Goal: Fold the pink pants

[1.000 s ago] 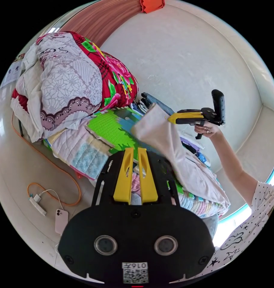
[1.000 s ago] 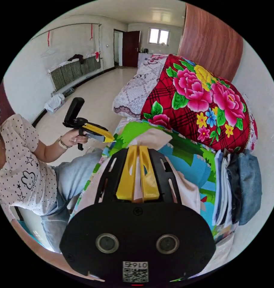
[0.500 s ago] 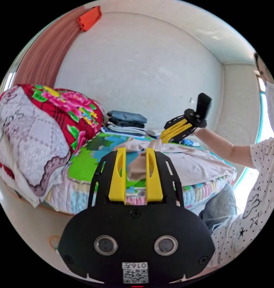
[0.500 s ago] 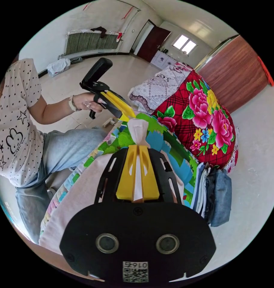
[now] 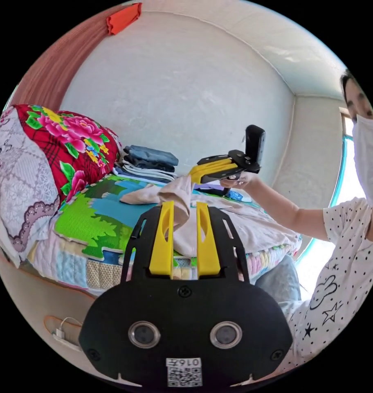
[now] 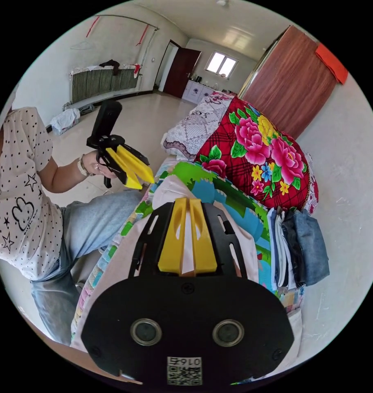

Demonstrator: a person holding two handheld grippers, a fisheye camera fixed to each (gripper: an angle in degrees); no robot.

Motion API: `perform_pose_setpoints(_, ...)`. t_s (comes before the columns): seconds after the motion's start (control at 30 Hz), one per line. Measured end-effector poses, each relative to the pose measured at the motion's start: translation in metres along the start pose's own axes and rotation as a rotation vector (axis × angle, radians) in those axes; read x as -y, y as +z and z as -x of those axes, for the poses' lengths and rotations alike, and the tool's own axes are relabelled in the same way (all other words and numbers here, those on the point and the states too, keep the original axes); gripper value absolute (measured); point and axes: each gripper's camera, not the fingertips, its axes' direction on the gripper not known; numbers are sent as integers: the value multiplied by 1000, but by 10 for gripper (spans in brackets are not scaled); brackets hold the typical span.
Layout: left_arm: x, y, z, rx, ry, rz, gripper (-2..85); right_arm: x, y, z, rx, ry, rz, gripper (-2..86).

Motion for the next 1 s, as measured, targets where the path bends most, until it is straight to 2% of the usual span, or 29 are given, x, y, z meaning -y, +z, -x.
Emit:
perform_pose_setpoints(0.07, 4, 6, 8, -108, -35, -16, 79, -8, 0, 4, 4, 8, -23, 2)
perform_pose_setpoints(0.2, 10, 11, 17, -77, -78, -39, 77, -26, 5, 10, 12, 32, -42, 3)
perform_pose_setpoints(0.4, 23, 20, 38, -158, -143, -77, 32, -48, 11, 23, 56, 33, -84, 6)
perform_pose_setpoints(0.43, 28, 20, 40, -162, -139, -85, 4, -52, 13, 24, 63, 37, -92, 8)
perform_pose_setpoints(0.6, 59, 4, 48, -159, -72, -75, -8, -65, 21, 35, 52, 25, -44, 34)
perform_pose_setpoints(0.7, 83, -7, 52, -160, -22, -13, -10, -70, 22, 46, 13, -8, -18, 76)
perform_pose_setpoints(0.83, 114, -13, 45, -175, 58, 90, -10, -62, 23, 74, -54, -96, -67, 82)
perform_pose_setpoints(1.0, 138, -15, 29, -43, 147, 204, -10, -41, 36, 105, -124, -221, -87, 72)
